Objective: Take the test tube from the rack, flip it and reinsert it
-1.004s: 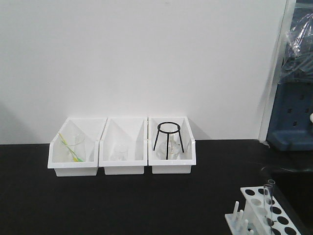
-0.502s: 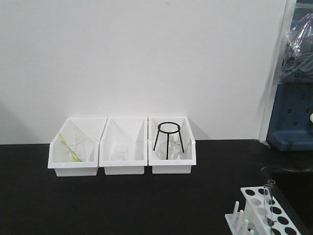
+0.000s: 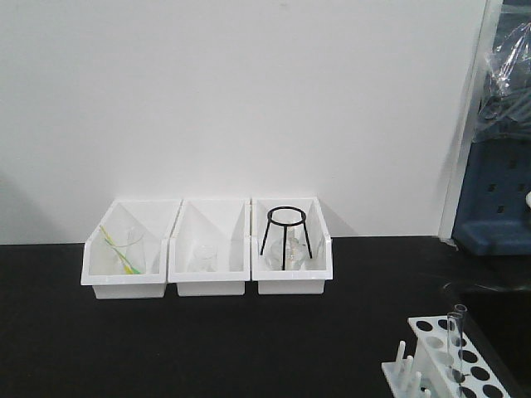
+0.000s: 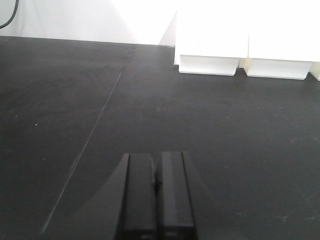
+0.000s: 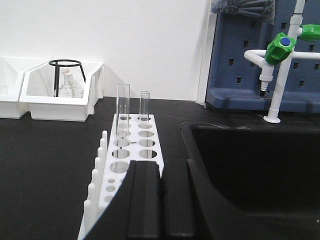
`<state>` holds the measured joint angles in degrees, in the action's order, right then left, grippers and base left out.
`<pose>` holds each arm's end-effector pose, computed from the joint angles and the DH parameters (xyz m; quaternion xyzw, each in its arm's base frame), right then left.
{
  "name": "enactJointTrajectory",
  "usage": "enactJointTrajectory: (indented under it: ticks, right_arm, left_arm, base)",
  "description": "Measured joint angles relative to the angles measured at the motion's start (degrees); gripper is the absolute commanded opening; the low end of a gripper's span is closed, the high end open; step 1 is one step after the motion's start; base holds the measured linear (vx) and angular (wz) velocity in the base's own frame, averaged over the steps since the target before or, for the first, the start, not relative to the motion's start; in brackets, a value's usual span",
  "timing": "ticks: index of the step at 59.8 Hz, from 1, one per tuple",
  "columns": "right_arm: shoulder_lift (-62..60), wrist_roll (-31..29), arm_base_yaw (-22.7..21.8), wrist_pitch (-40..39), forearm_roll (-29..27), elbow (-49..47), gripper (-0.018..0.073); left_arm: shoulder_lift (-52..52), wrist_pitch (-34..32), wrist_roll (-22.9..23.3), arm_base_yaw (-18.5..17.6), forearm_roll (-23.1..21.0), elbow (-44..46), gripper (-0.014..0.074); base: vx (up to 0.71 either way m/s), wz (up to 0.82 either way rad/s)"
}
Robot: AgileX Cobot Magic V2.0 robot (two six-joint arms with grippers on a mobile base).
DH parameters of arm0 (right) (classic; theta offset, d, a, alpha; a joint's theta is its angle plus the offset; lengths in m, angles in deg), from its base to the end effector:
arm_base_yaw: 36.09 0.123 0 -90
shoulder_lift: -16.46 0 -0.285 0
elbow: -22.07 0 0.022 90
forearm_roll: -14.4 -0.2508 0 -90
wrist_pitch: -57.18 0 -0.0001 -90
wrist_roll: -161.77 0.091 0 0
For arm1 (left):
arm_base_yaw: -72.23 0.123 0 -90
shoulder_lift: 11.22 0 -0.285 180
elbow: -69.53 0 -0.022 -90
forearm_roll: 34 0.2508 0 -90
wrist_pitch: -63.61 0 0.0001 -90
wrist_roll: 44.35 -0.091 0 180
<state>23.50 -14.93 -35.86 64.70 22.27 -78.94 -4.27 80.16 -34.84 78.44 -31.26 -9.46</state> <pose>0.0566 -0.0014 0.1916 -0.0239 0.7279 -0.0321 0.6846 0.0541 0.0071 0.1774 -0.0931 0.7741 0.0016 0.6261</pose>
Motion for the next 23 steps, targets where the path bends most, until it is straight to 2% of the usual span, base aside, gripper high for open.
enactJointTrajectory:
  ticks: [23]
  right_arm:
    - [0.0,-0.07,0.0,0.0,0.0,0.0,-0.0013]
  left_arm:
    - [0.0,0.0,0.0,0.0,0.0,0.0,-0.0006]
  base:
    - [0.0,0.0]
